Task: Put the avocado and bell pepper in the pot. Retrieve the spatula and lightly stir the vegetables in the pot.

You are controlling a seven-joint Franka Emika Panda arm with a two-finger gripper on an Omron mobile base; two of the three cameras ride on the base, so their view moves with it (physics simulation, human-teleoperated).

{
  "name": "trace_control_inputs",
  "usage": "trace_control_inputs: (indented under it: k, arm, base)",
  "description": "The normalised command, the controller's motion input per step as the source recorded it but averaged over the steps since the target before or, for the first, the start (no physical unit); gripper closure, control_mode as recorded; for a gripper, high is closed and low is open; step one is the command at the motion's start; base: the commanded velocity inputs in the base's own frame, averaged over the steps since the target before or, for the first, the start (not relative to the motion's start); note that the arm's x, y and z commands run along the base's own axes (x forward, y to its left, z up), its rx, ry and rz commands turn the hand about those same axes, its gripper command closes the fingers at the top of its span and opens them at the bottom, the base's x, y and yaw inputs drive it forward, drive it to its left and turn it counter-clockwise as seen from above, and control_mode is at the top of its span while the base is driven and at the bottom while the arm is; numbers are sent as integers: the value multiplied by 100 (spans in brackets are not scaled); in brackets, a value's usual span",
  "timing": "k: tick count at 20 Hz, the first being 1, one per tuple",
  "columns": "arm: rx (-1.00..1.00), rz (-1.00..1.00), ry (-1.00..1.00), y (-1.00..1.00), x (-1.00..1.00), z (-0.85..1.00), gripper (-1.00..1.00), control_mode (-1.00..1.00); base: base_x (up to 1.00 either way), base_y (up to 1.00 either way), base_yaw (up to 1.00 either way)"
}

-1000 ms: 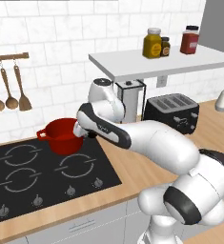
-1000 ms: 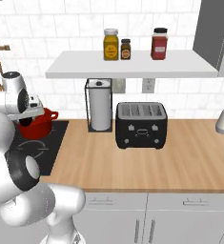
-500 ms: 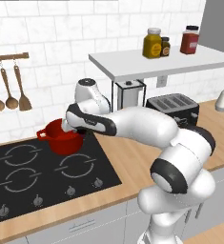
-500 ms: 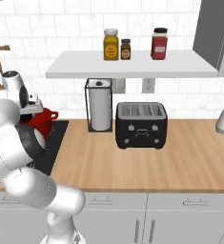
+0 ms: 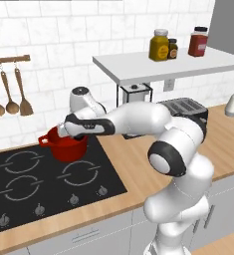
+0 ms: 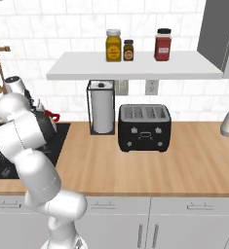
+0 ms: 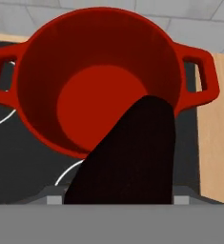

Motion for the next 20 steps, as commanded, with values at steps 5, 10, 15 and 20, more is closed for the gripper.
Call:
trace_control_inputs:
  k: [5, 10, 15, 20]
  arm:
    - [0, -10, 0, 17, 38, -20, 100, -100]
    - [0, -9, 0, 12, 30, -16, 100, -100]
    - [0, -5, 0, 0, 13, -17, 100, -100]
    - [0, -3, 0, 0, 4, -17, 100, -100]
  base:
    - [0, 0, 0]
    - [0, 0, 0]
    - [0, 0, 0]
    - [0, 0, 0]
